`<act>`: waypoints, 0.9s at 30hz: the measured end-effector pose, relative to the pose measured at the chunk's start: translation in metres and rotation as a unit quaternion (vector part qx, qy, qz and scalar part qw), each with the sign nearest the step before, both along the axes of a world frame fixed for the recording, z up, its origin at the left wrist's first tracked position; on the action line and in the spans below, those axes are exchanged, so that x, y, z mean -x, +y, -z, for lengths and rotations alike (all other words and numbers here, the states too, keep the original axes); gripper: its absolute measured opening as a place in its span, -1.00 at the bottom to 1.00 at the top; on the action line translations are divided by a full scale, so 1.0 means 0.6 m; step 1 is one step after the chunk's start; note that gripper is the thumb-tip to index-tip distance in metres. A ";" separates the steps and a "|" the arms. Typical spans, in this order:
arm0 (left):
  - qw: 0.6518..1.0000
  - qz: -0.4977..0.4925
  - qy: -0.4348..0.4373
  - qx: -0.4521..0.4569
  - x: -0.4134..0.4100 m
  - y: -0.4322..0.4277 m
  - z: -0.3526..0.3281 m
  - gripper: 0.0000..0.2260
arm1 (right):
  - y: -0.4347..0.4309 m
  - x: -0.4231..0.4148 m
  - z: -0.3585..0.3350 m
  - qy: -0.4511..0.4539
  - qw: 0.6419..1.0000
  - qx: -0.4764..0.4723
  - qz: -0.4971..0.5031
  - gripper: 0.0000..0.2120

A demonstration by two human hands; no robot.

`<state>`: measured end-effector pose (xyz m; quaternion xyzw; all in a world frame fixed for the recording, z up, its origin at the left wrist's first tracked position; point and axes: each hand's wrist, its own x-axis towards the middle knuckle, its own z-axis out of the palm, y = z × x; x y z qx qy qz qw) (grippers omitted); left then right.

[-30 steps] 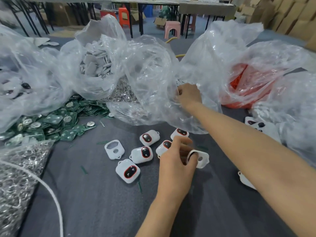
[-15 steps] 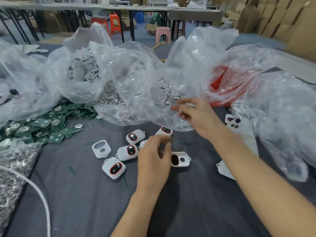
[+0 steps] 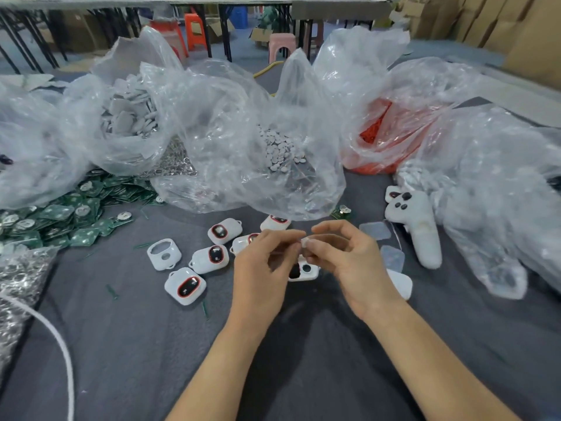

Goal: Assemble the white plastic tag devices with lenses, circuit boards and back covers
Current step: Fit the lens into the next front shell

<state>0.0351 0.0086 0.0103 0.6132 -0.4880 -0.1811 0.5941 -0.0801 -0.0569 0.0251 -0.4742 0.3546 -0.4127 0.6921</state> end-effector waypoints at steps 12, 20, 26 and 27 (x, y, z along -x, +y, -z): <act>1.000 0.007 0.020 -0.006 -0.001 -0.002 0.002 -0.73 | -0.010 0.011 0.002 -0.002 0.996 0.052 -0.067 -0.86; 0.997 0.002 -0.079 0.001 -0.006 -0.002 0.001 -0.82 | -0.025 0.026 0.000 0.080 0.989 0.089 -0.091 -0.87; 0.960 0.041 -0.250 -0.122 -0.025 0.002 0.008 -0.61 | -0.033 0.029 0.018 0.313 0.908 0.270 -0.072 -0.85; 0.955 0.050 -0.259 -0.134 -0.025 0.002 0.009 -0.57 | -0.033 0.028 0.020 0.322 0.901 0.277 -0.082 -0.86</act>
